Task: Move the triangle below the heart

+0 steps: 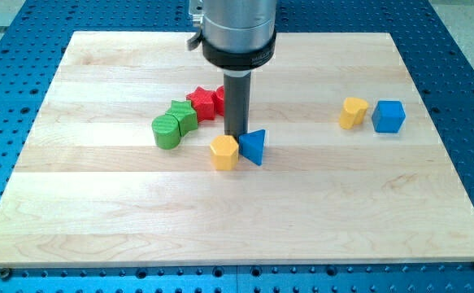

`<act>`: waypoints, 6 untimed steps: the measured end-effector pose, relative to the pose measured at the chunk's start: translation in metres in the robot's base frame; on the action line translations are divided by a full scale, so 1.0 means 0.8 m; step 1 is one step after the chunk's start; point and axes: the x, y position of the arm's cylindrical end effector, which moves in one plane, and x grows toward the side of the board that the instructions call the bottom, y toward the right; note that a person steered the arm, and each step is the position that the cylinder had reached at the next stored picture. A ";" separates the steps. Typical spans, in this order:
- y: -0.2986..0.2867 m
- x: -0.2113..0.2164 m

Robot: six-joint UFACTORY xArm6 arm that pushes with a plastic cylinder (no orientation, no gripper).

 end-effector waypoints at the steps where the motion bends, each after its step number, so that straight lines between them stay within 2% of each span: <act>1: 0.017 0.006; 3: 0.065 0.023; 4: 0.020 0.072; 5: 0.100 0.048; 6: 0.174 0.002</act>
